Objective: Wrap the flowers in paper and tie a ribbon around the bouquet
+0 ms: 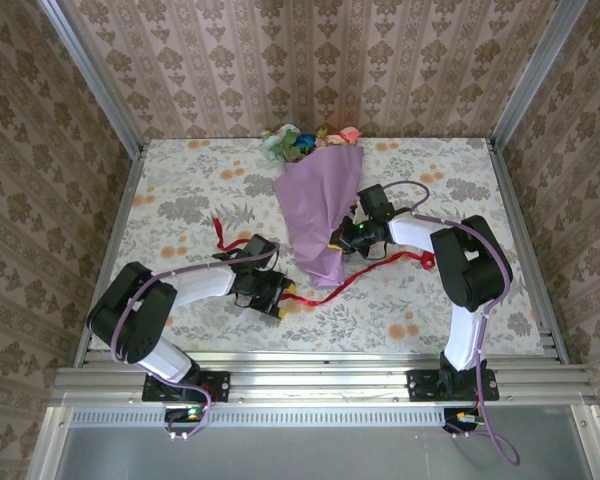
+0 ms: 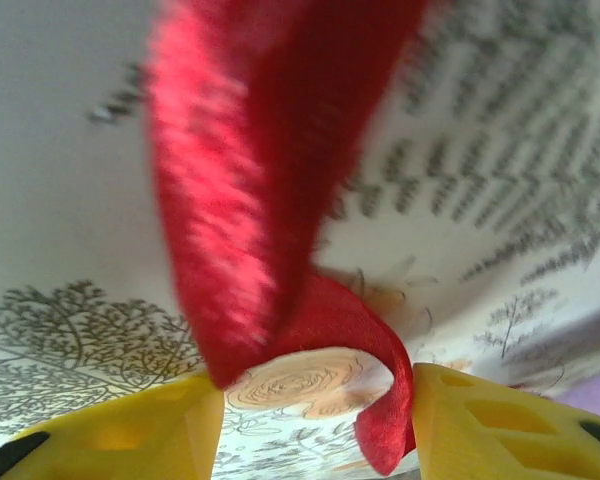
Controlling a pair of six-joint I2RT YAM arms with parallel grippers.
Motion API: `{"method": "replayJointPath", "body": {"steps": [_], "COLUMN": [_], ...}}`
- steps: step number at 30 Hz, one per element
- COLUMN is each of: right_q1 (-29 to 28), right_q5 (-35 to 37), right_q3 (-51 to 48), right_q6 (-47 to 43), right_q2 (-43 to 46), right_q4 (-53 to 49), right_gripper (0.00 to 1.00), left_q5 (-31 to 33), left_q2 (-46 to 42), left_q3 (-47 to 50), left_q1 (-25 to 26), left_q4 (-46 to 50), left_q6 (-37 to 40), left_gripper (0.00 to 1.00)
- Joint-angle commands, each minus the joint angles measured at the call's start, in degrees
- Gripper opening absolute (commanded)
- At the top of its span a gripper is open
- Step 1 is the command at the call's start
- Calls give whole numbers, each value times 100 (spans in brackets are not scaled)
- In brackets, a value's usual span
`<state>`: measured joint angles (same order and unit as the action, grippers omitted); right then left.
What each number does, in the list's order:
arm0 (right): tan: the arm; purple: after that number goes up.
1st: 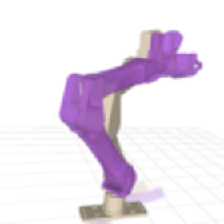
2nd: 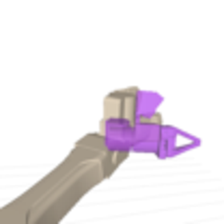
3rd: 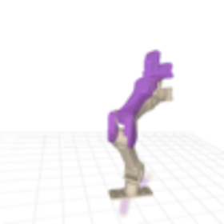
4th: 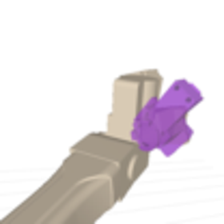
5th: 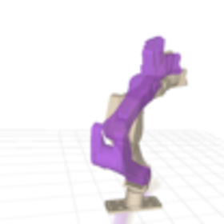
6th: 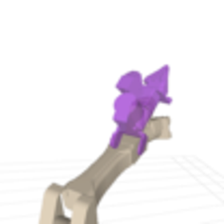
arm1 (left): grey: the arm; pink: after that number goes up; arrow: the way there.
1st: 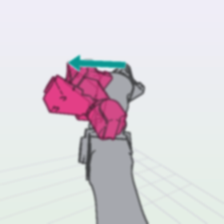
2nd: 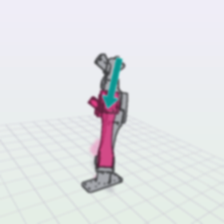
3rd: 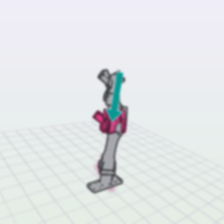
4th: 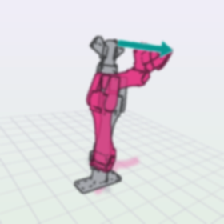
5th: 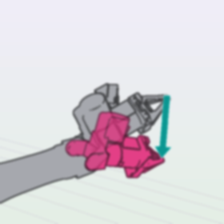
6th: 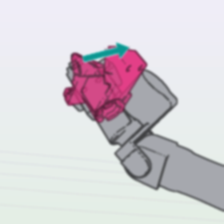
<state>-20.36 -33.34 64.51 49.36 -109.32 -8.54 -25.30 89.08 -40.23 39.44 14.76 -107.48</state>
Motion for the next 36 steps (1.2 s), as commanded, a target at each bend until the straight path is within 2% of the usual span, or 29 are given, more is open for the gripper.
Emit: {"method": "replayJointPath", "body": {"steps": [1, 6, 8, 9, 12, 17, 20, 28, 36], "right_q1": [65, 140, 151, 154, 128, -25, -211, -700, -724], "right_q5": [-307, -585, -720, -784, -850, -759, -596, -226, 159], "right_q3": [266, 404, 405, 375, 132, -439, -741, -1165, -992], "right_q6": [-114, -126, -173, -188, -161, 11, 149, 476, 574], "right_q2": [306, 516, 637, 700, 973, 1498, 1658, 1311, 1059], "right_q4": [-141, -499, -702, -783, -925, -953, -816, -392, -353], "right_gripper": [0, 0, 0, 0, 0, 0, 0, 0, 0], "left_q5": [254, 453, 564, 571, 566, 526, 394, 322, 388], "left_q2": [549, 1054, 1223, 1321, 1446, 1347, 1303, 1030, 534], "left_q3": [61, 94, 58, -20, -253, -806, -898, -606, -694], "left_q1": [116, -91, -337, -495, -931, -1572, -1771, -2236, -2619], "left_q4": [-986, -1503, -1909, -2053, -2408, -1952, -1796, -1732, -821], "left_q6": [-1012, -989, -733, -525, -122, 473, 577, 790, 1298], "left_gripper": [47, 17, 3, 0, 0, 0, 0, 0, 0]}}
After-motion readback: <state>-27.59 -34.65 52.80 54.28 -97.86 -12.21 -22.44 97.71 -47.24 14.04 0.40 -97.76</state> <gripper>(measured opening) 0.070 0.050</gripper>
